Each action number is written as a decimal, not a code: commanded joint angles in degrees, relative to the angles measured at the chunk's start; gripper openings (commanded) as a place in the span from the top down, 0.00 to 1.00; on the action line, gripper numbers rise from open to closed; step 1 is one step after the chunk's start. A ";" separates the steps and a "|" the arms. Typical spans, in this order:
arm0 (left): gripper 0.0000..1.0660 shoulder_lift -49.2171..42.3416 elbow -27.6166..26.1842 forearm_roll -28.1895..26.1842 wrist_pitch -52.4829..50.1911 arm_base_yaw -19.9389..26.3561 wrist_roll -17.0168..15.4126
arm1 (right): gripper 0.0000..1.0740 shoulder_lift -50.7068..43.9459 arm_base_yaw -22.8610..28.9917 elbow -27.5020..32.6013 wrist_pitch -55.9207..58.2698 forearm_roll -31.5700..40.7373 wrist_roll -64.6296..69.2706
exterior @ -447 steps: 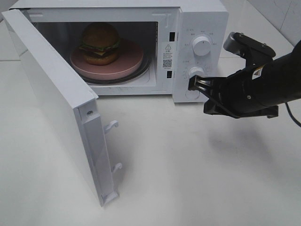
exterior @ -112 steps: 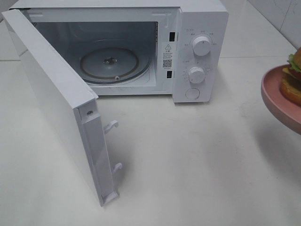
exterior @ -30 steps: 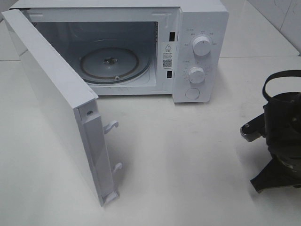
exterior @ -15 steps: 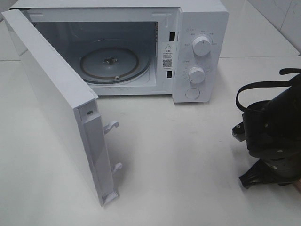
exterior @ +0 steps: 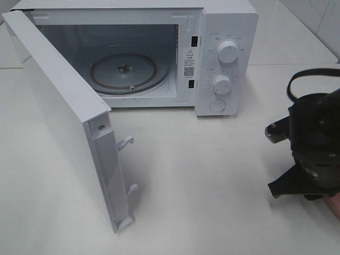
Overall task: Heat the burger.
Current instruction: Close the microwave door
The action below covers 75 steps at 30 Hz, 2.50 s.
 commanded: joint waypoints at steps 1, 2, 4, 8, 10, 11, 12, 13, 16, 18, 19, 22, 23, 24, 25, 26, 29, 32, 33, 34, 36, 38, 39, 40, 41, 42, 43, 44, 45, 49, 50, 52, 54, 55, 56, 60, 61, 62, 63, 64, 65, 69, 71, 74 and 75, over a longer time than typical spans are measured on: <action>0.06 -0.97 0.11 -0.57 -0.11 0.17 -0.46 | 0.61 -8.02 0.17 -0.11 -1.43 5.56 -6.82; 0.06 -0.97 0.11 -0.57 -0.11 0.17 -0.46 | 0.61 -9.63 0.17 -0.11 -2.23 6.82 -8.25; 0.06 -0.97 0.11 -0.57 -0.11 0.17 -0.46 | 0.60 -13.35 0.17 -0.11 -4.41 10.83 -13.18; 0.06 -0.97 0.11 -0.57 -0.11 0.17 -0.46 | 0.56 -18.39 0.17 -0.11 -6.88 17.19 -22.12; 0.06 -0.97 0.11 -0.57 -0.11 0.17 -0.46 | 0.49 -23.26 0.17 -0.11 -6.76 24.52 -32.83; 0.06 -0.97 0.11 -0.57 -0.11 0.17 -0.46 | 0.49 -23.26 0.17 -0.11 -6.76 24.52 -32.83; 0.06 -0.97 0.11 -0.57 -0.11 0.17 -0.46 | 0.42 -26.47 0.17 -0.11 -5.50 29.34 -40.85; 0.06 -0.97 0.11 -0.57 -0.11 0.17 -0.46 | 0.42 -26.47 0.17 -0.11 -5.50 29.34 -40.85; 0.06 -0.97 0.11 -0.57 -0.11 0.17 -0.46 | 0.33 -31.86 0.17 -0.11 -3.38 34.61 -48.87; 0.06 -0.97 0.11 -0.57 -0.11 0.17 -0.46 | 0.27 -36.55 0.17 -0.11 -0.86 37.87 -53.29; 0.06 -0.97 0.11 -0.57 -0.11 0.17 -0.46 | 0.27 -36.55 0.17 -0.11 -0.86 37.87 -53.29; 0.06 -0.97 0.11 -0.57 -0.11 0.17 -0.46 | 0.27 -42.40 0.17 -0.11 4.01 39.19 -56.09; 0.06 -0.97 0.11 -0.57 -0.11 0.17 -0.46 | 0.27 -43.89 0.17 -0.11 5.27 39.19 -56.21; 0.06 -0.97 0.11 -0.57 -0.11 0.17 -0.46 | 0.27 -43.89 0.17 -0.11 5.27 39.19 -56.21; 0.06 -0.97 0.11 -0.57 -0.11 0.17 -0.46 | 0.28 -46.70 0.17 -0.11 8.02 39.19 -56.26; 0.06 -0.97 0.11 -0.57 -0.11 0.17 -0.46 | 0.28 -48.19 0.17 -0.11 9.57 39.19 -56.26; 0.06 -0.97 0.11 -0.57 -0.11 0.17 -0.46 | 0.29 -54.26 0.17 -0.11 15.41 39.19 -56.26; 0.06 -0.97 0.11 -0.57 -0.11 0.17 -0.46 | 0.29 -56.26 0.17 -0.11 16.50 39.13 -56.38; 0.06 -0.97 0.11 -0.57 -0.11 0.17 -0.46 | 0.29 -59.99 0.17 -0.11 17.82 38.85 -56.78; 0.06 -0.97 0.11 -0.57 -0.11 0.17 -0.46 | 0.29 -63.71 0.17 -0.11 18.62 38.73 -57.41; 0.06 -0.97 0.11 -0.57 -0.11 0.17 -0.46 | 0.29 -65.66 -0.11 -0.11 19.08 38.79 -57.81; 0.06 -0.97 0.11 -0.57 -0.11 0.17 -0.46 | 0.29 -68.81 -1.20 -0.11 19.71 38.96 -58.61; 0.06 -0.97 0.11 -0.57 -0.11 0.17 -0.46 | 0.29 -72.02 -3.21 -0.11 20.11 38.90 -59.53; 0.06 -0.97 0.11 -0.57 -0.11 0.17 -0.46 | 0.29 -72.02 -3.21 -0.11 20.11 38.90 -59.53; 0.06 -0.97 0.11 -0.57 -0.11 0.17 -0.46 | 0.29 -73.57 -4.70 -0.11 20.17 38.90 -60.16; 0.06 -0.97 0.11 -0.57 -0.11 0.17 -0.46 | 0.29 -76.32 -6.88 -0.06 20.11 38.96 -60.79; 0.06 -0.97 0.11 -0.57 -0.11 0.17 -0.46 | 0.29 -76.32 -6.88 -0.06 20.11 38.96 -60.79; 0.06 -0.97 0.11 -0.57 -0.11 0.17 -0.46 | 0.29 -79.01 -8.59 0.29 19.71 38.96 -60.79; 0.06 -0.97 0.11 -0.57 -0.11 0.17 -0.46 | 0.29 -79.01 -8.59 0.29 19.71 38.96 -60.79; 0.06 -0.97 0.11 -0.57 -0.11 0.17 -0.46 | 0.29 -85.66 -11.34 3.50 18.91 38.96 -60.79; 0.06 -0.97 0.11 -0.57 -0.11 0.17 -0.46 | 0.29 -85.66 -11.34 3.50 18.91 38.96 -60.79; 0.06 -0.97 0.11 -0.57 -0.11 0.17 -0.46 | 0.29 -89.38 -13.12 5.39 17.82 38.96 -60.79; 0.06 -0.97 0.11 -0.57 -0.11 0.17 -0.46 | 0.29 -91.73 -14.32 5.44 16.33 38.96 -60.79; 0.06 -0.97 0.11 -0.57 -0.11 0.17 -0.46 | 0.29 -92.82 -14.95 5.67 15.47 39.02 -60.73; 0.06 -0.97 0.11 -0.57 -0.11 0.17 -0.46 | 0.29 -92.82 -14.95 5.67 15.47 39.02 -60.73; 0.06 -0.97 0.11 -0.57 -0.11 0.17 -0.46 | 0.29 -97.12 -17.42 7.33 13.01 40.11 -61.48; 0.06 -0.97 0.11 -0.57 -0.11 0.17 -0.46 | 0.29 -97.12 -17.42 7.33 13.01 40.11 -61.48; 0.06 -0.97 0.11 -0.57 -0.11 0.17 -0.46 | 0.29 -98.43 -18.05 7.33 13.01 40.16 -61.42; 0.06 -0.97 0.11 -0.57 -0.11 0.17 -0.46 | 0.29 -99.18 -18.39 7.33 13.01 40.16 -61.42; 0.06 -0.97 0.11 -0.57 -0.11 0.17 -0.46 | 0.29 -99.18 -18.39 7.33 13.01 40.16 -61.42; 0.06 -0.97 0.11 -0.57 -0.11 0.17 -0.46 | 0.29 -100.10 -19.25 7.33 13.01 40.22 -61.42; 0.06 -0.97 0.11 -0.63 -0.11 0.17 -0.46 | 0.29 -100.04 -19.88 7.33 13.01 40.22 -61.42; 0.06 -0.86 0.11 -0.63 -0.11 0.17 -0.46 | 0.29 -100.04 -20.00 7.33 13.01 40.22 -61.36; 0.06 -0.92 0.11 -0.63 -0.11 0.17 -0.46 | 0.29 -100.04 -20.05 7.33 13.01 40.22 -61.36; 0.06 -0.92 0.11 -0.63 -0.11 0.17 -0.46 | 0.29 -100.04 -21.08 7.33 13.01 40.22 -61.42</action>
